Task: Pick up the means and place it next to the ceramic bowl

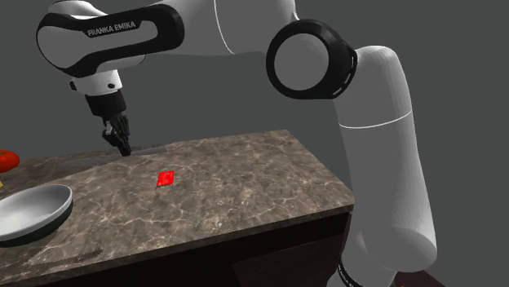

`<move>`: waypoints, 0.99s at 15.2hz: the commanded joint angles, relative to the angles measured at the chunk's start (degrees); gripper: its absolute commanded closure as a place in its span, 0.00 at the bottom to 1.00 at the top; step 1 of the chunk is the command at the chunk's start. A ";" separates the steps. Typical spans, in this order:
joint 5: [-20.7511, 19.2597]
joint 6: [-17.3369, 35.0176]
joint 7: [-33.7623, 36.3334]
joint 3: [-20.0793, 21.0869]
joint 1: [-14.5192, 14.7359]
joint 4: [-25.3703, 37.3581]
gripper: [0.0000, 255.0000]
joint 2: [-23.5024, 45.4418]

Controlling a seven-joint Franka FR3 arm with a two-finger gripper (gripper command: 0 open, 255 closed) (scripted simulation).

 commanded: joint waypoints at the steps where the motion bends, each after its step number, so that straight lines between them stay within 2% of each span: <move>1: -0.14 0.70 0.49 0.08 0.34 0.32 1.00 1.01; 15: -0.37 11.11 0.91 -0.06 0.08 -9.38 1.00 1.74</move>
